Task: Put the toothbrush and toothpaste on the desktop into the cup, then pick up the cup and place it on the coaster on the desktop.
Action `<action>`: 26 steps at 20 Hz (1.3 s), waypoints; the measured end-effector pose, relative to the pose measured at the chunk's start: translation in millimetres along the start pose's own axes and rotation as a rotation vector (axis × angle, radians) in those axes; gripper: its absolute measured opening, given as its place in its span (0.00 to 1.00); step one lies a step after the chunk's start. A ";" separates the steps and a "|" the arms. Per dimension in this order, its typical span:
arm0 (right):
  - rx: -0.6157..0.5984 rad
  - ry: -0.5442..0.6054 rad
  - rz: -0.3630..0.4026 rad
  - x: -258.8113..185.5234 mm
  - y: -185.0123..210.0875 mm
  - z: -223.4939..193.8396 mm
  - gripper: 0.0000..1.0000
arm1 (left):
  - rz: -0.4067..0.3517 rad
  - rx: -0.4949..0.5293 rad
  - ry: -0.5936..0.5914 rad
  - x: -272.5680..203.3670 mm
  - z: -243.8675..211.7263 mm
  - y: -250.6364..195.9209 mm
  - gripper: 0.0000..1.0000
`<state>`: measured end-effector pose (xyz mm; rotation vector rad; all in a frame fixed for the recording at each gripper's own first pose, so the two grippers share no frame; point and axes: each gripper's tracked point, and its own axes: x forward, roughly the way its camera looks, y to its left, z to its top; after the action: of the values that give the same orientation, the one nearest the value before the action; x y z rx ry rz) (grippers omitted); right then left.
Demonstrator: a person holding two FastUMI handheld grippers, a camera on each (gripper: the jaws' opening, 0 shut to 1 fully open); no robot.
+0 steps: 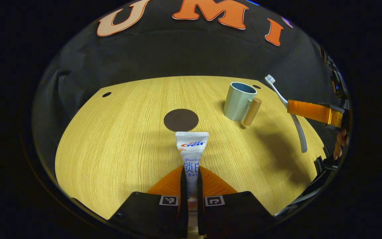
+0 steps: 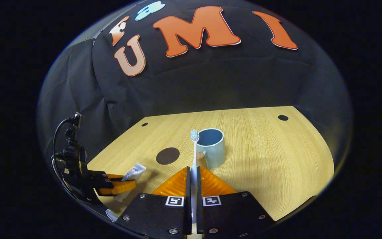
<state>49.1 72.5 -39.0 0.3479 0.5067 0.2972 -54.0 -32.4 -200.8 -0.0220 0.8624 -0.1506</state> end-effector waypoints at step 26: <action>0.001 -0.381 0.097 88.2 -8.0 118.1 0.06 | 0.062 -0.066 -0.101 -11.8 14.3 29.9 0.15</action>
<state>185.4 67.6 17.7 0.4200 0.1161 0.3158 -46.9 -1.7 -185.0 -0.0635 0.7656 -0.0621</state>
